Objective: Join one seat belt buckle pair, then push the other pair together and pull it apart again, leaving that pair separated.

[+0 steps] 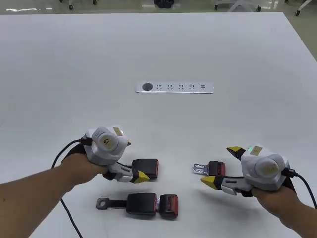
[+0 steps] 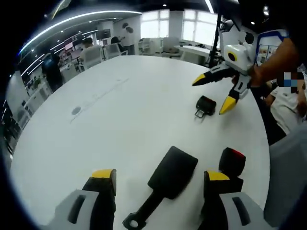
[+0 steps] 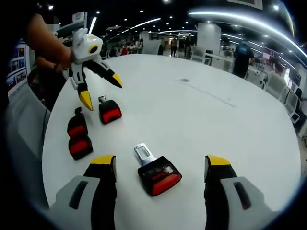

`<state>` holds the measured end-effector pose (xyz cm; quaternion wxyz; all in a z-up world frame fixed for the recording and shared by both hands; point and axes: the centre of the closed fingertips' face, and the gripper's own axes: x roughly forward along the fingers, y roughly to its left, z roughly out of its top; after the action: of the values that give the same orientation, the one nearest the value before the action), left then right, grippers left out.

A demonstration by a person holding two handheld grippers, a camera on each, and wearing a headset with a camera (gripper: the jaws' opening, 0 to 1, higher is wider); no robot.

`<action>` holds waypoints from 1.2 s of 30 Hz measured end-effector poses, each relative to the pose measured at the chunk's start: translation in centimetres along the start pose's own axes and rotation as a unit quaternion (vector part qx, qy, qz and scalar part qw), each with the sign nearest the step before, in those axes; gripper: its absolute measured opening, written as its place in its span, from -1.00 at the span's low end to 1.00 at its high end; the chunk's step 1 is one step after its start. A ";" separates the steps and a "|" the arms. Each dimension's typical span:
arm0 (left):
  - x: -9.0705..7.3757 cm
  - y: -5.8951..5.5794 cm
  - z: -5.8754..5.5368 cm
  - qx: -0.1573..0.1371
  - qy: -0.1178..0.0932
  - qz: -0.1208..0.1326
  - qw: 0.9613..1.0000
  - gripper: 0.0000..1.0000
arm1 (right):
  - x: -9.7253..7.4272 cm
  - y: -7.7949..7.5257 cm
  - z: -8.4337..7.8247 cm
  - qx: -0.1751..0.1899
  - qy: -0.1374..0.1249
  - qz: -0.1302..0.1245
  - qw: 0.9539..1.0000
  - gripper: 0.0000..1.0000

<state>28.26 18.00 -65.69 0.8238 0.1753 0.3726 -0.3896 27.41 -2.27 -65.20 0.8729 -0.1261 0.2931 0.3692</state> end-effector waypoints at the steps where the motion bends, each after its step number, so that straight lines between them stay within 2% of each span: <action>1: -0.2 -0.1 0.4 -0.011 -0.013 0.005 1.000 0.58 | 0.0 0.0 0.1 0.003 -0.005 -0.004 1.000 0.59; 2: -0.3 -0.3 0.6 -0.022 -0.026 0.009 0.999 0.61 | -0.1 -0.2 0.3 0.007 -0.010 -0.012 1.000 0.61; 5: -0.9 -0.4 0.0 -0.040 -0.030 0.023 0.998 0.74 | -0.5 0.0 0.4 0.028 -0.019 -0.030 0.999 0.66; 8: -1.5 0.0 -0.1 -0.051 -0.046 0.046 0.997 0.90 | -0.8 0.1 0.5 0.048 -0.029 -0.048 0.997 0.74; 9: -1.9 0.1 0.0 -0.074 -0.061 0.054 0.994 0.93 | -1.0 0.1 0.4 0.052 -0.030 -0.053 0.997 0.76; 11: -2.5 -0.1 -0.1 -0.100 -0.073 0.059 0.991 0.94 | -1.2 0.2 0.3 0.055 -0.032 -0.060 0.996 0.76; 16: -3.7 -1.0 -1.9 -0.101 -0.066 0.070 0.990 0.98 | -1.7 0.9 -0.2 0.067 -0.038 -0.071 0.995 0.81; 19: -5.1 -1.1 -2.5 -0.121 -0.071 0.082 0.987 1.00 | -2.3 2.0 -0.4 0.071 -0.038 -0.075 0.994 0.82; 22: -5.8 -1.5 -3.3 -0.135 -0.058 0.083 0.986 1.00 | -2.7 2.2 -0.3 0.082 -0.042 -0.081 0.992 0.84; 25: -7.0 -1.5 -3.4 -0.147 -0.081 0.088 0.982 1.00 | -3.3 2.9 -0.1 0.088 -0.045 -0.085 0.991 0.86; 27: -7.6 -1.6 -3.5 -0.150 -0.080 0.091 0.981 1.00 | -3.6 3.4 0.2 0.085 -0.051 -0.086 0.991 0.87; 29: -8.3 -2.0 -3.3 -0.154 -0.089 0.092 0.980 1.00 | -4.1 3.7 0.3 0.086 -0.052 -0.089 0.991 0.87; 32: -8.9 -2.0 -4.2 -0.161 -0.099 0.097 0.977 1.00 | -4.8 4.0 0.3 0.087 -0.055 -0.094 0.990 0.86; 34: -9.4 -2.1 -4.3 -0.164 -0.108 0.099 0.975 1.00 | -5.1 3.9 0.0 0.083 -0.059 -0.100 0.990 0.87; 36: -10.0 -2.8 -4.5 -0.161 -0.110 0.103 0.975 1.00 | -5.4 4.4 -0.6 0.092 -0.051 -0.102 0.989 0.90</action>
<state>19.82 23.94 -61.17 0.9129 0.0334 0.3175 -0.2543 20.99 -2.62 -62.44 0.9277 -0.0551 0.2663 0.2559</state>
